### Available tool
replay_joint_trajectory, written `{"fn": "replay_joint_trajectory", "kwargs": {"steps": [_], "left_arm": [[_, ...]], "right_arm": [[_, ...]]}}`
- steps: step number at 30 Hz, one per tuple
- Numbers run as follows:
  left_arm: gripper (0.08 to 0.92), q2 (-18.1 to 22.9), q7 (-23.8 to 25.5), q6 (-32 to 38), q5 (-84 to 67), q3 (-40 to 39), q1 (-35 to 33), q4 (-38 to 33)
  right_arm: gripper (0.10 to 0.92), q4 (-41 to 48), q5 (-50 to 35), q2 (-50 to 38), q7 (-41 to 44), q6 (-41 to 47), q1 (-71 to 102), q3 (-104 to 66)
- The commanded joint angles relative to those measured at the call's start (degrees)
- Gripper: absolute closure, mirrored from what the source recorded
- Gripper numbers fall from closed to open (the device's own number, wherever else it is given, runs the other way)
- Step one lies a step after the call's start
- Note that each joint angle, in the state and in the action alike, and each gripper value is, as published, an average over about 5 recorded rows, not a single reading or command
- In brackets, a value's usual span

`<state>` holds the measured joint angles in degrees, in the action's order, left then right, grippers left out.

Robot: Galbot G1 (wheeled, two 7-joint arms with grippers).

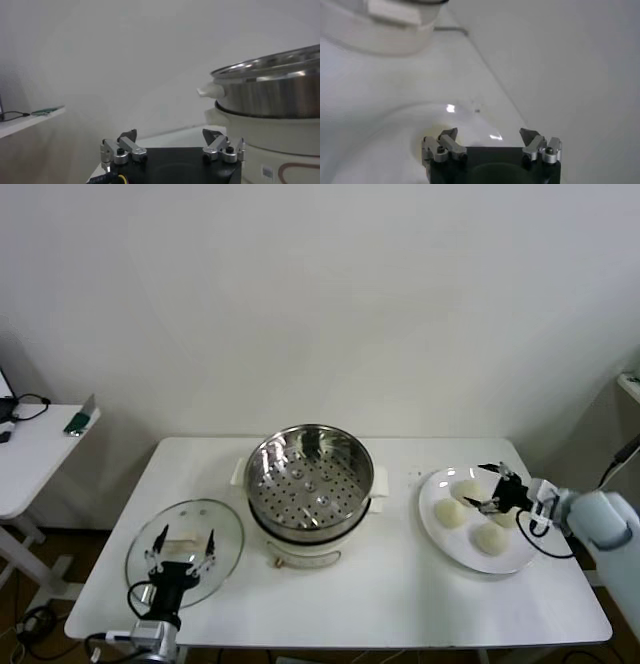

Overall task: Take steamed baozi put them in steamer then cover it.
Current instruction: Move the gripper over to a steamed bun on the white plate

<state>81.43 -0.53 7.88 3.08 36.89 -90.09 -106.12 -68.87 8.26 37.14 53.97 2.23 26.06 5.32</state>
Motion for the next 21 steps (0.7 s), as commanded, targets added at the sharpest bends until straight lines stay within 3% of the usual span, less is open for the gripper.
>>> {"fn": "replay_joint_trajectory", "kwargs": {"steps": [1,10,21], "left_arm": [[0.177,-0.16,-0.18,-0.21,0.15,0.03,-0.08,0.23],[0.177,-0.13,-0.33,-0.66,-0.06,0.74,0.82,1.37],[0.177,-0.78,-0.34,-1.22,-0.21,1.74,1.34,1.69]], "right_arm": [[0.203,17.17,6.88,-1.64,14.34,-2.42,-34.84,38.13],[0.203,30.46,6.32,11.53,14.1,-3.28,-38.58,45.37],[0.203,34.12,6.7,17.81,11.95,-2.25,-32.19,40.67]]}}
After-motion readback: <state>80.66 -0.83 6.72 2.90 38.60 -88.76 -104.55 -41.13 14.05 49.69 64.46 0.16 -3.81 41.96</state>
